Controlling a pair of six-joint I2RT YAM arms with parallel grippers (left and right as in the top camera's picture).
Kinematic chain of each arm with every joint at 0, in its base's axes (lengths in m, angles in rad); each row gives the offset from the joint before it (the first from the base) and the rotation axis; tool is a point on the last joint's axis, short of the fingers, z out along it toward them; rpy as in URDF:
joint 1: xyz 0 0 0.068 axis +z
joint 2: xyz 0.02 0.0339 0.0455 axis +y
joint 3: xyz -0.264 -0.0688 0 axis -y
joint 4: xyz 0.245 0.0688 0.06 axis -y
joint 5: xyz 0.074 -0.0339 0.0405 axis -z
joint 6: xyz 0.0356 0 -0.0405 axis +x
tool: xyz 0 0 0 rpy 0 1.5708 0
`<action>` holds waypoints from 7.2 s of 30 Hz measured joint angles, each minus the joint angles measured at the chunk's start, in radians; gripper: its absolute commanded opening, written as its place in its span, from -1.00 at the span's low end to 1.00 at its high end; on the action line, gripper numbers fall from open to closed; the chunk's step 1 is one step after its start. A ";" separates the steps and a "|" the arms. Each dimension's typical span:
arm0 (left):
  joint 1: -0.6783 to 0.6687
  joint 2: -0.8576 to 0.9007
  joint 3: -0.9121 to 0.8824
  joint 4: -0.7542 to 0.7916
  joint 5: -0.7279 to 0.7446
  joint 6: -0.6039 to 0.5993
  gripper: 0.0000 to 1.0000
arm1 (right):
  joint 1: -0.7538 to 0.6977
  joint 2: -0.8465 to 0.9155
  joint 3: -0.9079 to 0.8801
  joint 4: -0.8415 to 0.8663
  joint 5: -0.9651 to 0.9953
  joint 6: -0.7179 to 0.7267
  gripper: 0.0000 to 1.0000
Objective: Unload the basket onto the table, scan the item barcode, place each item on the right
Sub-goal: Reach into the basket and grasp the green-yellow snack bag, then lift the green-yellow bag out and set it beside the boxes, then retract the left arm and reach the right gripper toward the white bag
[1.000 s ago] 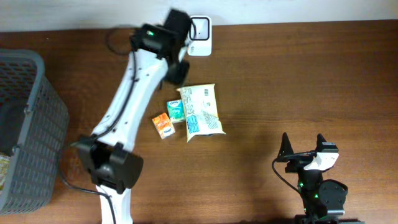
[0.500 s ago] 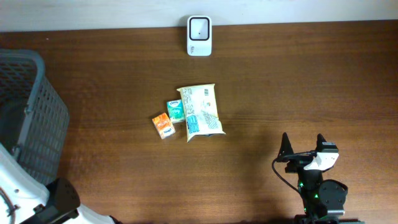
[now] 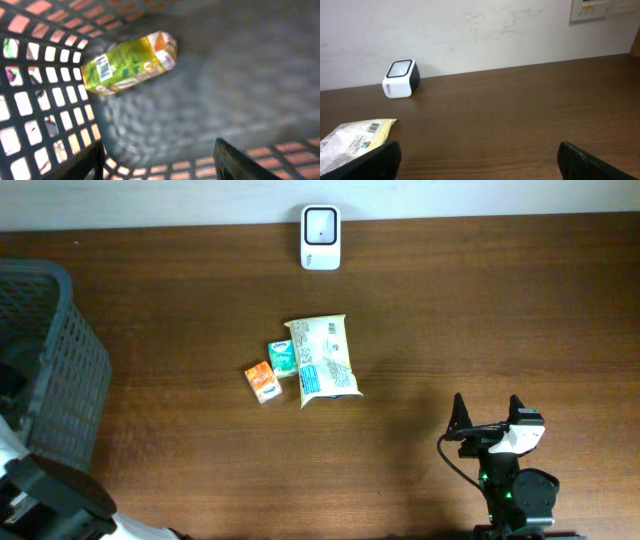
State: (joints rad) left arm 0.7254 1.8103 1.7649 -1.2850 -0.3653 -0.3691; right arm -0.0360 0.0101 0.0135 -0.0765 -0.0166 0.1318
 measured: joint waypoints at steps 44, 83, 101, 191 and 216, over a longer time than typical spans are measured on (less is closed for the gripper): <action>0.158 0.180 -0.280 0.491 0.228 0.837 -1.00 | 0.000 0.000 0.000 0.000 0.000 0.001 0.97; -0.233 0.201 -0.169 0.659 0.309 1.158 0.33 | 0.000 0.000 0.000 0.000 0.000 0.001 0.97; -0.220 0.267 -0.002 0.467 0.362 0.476 0.12 | 0.000 0.000 0.000 0.000 0.000 0.000 0.97; -0.754 0.235 0.508 -0.129 0.492 0.407 -1.00 | 0.000 0.000 0.000 0.000 0.000 0.000 0.97; -1.035 0.269 -0.265 0.653 0.488 -0.099 0.99 | 0.000 0.000 0.000 0.000 0.000 0.000 0.97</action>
State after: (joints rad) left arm -0.3096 2.0792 1.5002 -0.6323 0.1230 -0.4679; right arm -0.0360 0.0101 0.0135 -0.0765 -0.0166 0.1322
